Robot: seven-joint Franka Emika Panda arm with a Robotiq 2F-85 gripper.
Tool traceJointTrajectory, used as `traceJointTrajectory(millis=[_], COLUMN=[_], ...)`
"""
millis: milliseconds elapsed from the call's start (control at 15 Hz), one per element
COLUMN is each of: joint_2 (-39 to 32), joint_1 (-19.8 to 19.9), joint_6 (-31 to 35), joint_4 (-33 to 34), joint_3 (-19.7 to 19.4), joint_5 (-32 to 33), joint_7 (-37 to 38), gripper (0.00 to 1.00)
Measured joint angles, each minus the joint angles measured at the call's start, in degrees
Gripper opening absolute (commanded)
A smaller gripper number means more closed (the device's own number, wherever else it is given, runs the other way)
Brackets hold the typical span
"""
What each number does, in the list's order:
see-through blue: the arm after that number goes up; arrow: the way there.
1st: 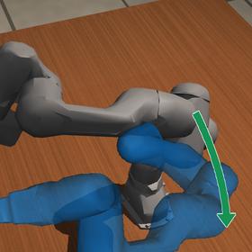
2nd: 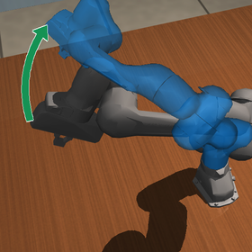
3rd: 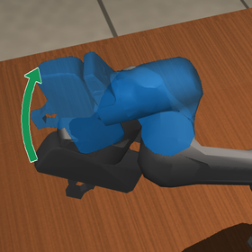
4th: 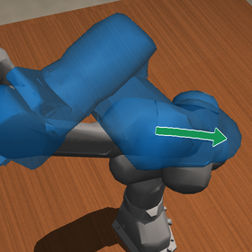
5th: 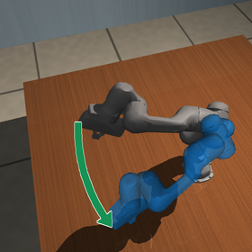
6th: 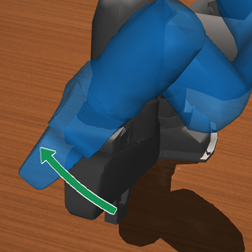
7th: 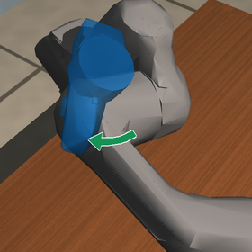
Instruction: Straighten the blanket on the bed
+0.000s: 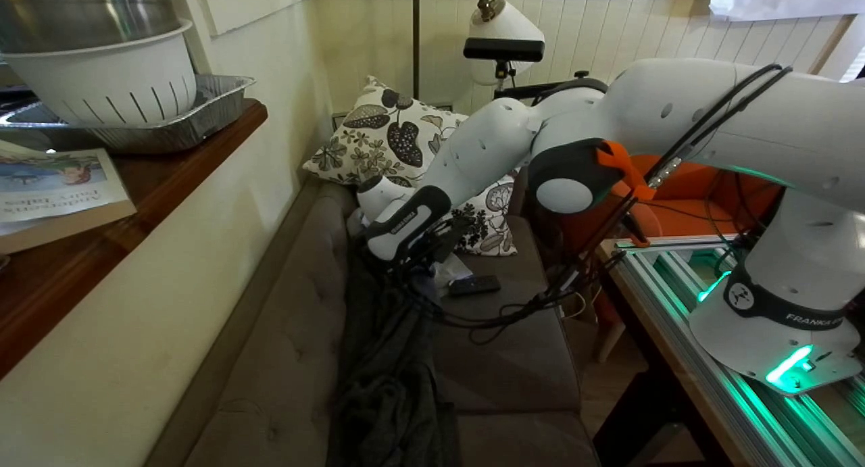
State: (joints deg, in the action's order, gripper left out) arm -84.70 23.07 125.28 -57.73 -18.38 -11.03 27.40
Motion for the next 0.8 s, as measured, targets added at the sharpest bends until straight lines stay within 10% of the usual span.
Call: traceJointTrajectory(millis=[333,800], joint_2=[-0.38,-0.16], joint_1=[0.07,1.22], joint_6=[-2.31,-2.88], joint_4=[0.19,0.32], joint_3=[0.01,-0.11], joint_5=[0.35,0.32], joint_7=[0.0,0.0], gripper=[0.04,0.02])
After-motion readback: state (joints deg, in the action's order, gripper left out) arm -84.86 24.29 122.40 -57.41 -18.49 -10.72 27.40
